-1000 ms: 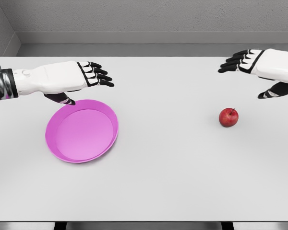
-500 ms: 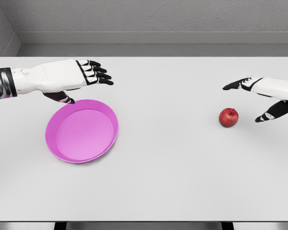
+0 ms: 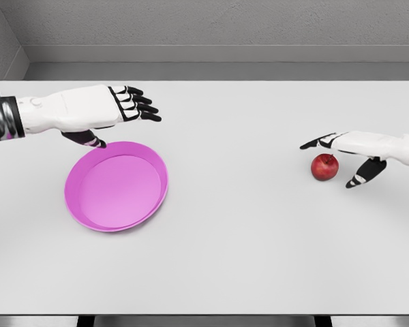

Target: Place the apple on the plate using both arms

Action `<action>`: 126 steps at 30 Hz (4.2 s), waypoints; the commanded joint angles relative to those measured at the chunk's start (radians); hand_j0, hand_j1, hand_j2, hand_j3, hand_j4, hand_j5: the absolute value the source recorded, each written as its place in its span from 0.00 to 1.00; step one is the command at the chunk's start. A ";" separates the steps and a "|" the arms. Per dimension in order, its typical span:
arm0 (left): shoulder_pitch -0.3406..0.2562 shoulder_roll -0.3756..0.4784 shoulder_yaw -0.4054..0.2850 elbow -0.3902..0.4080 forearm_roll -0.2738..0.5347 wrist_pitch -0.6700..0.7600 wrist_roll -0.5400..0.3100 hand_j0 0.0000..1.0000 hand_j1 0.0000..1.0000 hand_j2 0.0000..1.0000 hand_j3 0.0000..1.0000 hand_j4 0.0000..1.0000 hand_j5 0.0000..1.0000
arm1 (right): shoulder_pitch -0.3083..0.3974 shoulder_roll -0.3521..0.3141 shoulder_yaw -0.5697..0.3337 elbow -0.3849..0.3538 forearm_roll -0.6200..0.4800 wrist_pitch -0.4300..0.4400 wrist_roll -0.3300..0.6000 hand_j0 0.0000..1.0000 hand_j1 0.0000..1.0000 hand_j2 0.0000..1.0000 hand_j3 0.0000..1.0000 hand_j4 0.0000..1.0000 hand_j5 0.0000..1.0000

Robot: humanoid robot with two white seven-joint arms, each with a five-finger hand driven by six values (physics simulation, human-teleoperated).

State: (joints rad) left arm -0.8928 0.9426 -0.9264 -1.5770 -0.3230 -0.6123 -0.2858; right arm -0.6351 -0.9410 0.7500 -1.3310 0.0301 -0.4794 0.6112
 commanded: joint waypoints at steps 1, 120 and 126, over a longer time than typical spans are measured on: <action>0.000 0.001 0.001 0.000 0.005 0.001 0.000 1.00 1.00 1.00 1.00 1.00 1.00 | -0.005 0.017 0.006 0.015 -0.004 0.004 0.000 1.00 1.00 1.00 1.00 1.00 1.00; -0.155 -0.452 -0.160 0.278 -0.036 0.001 -0.090 1.00 1.00 1.00 1.00 1.00 1.00 | -0.048 0.139 -0.244 0.115 -0.016 -0.131 0.000 1.00 1.00 1.00 1.00 1.00 1.00; -0.164 -0.530 -0.164 0.376 -0.077 0.001 -0.088 1.00 1.00 1.00 1.00 1.00 1.00 | -0.046 0.140 -0.244 0.115 -0.015 -0.131 0.000 1.00 1.00 1.00 1.00 1.00 1.00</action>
State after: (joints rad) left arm -1.0569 0.4362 -1.0920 -1.2275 -0.4000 -0.6126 -0.3748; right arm -0.6826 -0.8000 0.5068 -1.2160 0.0216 -0.6137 0.6113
